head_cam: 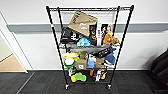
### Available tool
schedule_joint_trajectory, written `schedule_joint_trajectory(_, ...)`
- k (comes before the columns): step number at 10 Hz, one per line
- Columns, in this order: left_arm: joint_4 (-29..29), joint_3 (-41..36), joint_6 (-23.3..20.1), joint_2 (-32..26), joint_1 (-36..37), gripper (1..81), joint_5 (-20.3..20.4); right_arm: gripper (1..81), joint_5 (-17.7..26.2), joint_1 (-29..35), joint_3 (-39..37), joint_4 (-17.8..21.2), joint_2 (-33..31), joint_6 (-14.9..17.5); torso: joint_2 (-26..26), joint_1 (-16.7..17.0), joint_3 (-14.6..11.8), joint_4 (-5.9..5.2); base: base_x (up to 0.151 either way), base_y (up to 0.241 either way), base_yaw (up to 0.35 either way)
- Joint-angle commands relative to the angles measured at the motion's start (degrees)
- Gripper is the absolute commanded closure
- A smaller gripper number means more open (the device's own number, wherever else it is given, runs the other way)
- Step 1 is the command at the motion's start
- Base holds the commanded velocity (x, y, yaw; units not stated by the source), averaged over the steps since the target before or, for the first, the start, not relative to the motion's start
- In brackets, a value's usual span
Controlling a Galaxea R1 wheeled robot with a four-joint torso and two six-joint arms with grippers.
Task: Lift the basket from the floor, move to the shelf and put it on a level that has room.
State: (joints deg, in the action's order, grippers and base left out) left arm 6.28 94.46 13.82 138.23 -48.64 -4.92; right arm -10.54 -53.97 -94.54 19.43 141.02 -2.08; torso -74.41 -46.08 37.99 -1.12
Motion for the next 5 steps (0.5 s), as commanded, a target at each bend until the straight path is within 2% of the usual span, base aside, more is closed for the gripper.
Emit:
schedule_joint_trajectory(1,1.37,-10.44,0.50,-4.89,6.93,81.1,0.62,81.1,0.17,5.84,9.21,-0.80,-3.26,-0.11,5.57,3.61,0.13,0.00,0.000,0.000,0.000)
schedule_joint_trajectory(3,1.37,-13.95,0.41,-7.00,6.50,81.1,0.79,81.1,-1.41,4.79,13.07,-0.80,-5.55,-0.11,8.33,5.44,-1.27,0.00,0.000,0.000,0.000)
schedule_joint_trajectory(5,1.19,-16.75,0.50,-9.36,4.48,81.1,5.00,81.1,-2.46,3.55,15.43,-0.80,-8.00,-0.02,12.14,7.89,-1.44,0.00,0.000,0.000,0.000)
